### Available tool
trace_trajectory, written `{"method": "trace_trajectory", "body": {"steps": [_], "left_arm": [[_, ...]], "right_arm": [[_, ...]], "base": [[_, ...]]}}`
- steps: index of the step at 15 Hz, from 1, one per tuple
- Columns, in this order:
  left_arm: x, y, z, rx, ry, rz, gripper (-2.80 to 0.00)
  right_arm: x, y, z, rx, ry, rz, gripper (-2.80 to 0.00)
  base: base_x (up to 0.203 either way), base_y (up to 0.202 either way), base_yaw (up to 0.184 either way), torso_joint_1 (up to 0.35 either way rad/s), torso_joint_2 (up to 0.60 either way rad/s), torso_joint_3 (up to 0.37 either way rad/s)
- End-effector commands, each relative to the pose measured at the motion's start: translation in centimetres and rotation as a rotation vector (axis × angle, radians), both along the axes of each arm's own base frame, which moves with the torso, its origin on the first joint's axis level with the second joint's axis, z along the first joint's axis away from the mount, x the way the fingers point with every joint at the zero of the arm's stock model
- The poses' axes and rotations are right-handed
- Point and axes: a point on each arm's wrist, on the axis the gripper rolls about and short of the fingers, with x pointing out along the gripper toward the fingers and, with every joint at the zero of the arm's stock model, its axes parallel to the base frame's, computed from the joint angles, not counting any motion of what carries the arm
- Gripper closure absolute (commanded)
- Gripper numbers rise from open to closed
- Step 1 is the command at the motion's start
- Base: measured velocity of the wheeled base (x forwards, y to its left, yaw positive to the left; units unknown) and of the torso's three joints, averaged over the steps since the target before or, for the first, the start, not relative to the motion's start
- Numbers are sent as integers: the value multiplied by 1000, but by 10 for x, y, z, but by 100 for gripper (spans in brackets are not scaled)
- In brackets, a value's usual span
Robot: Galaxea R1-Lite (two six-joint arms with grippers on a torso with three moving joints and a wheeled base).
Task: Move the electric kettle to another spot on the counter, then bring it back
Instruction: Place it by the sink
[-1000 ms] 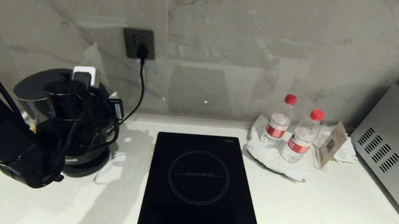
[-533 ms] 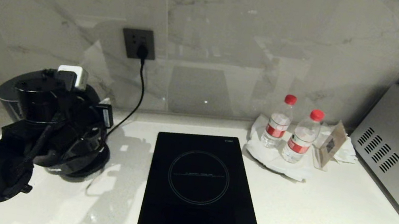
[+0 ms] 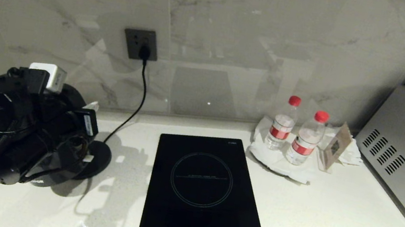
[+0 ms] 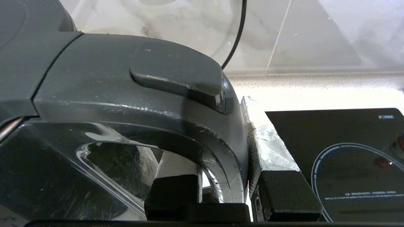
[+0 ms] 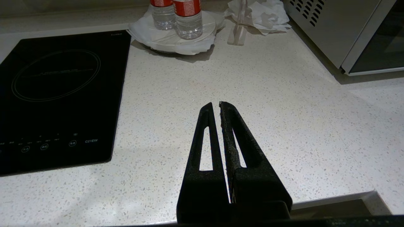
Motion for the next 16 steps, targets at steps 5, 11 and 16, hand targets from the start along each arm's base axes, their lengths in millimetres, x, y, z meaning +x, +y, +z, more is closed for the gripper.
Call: {"method": "trace_trajectory", "body": {"steps": [5,11,16], "left_arm": [[-8,2,-4,2,11,3,0],[-16,4,-10,6,32,-1,0],[-53,14,-8,5,14,-7,0]], "right_arm": [[0,0,0,0,0,0,0],[0,0,0,0,0,0,0],[0,0,0,0,0,0,0]], "base": [[0,0,0,4,2,146],[0,0,0,3,0,171],[0,0,0,-1,1,8]]}}
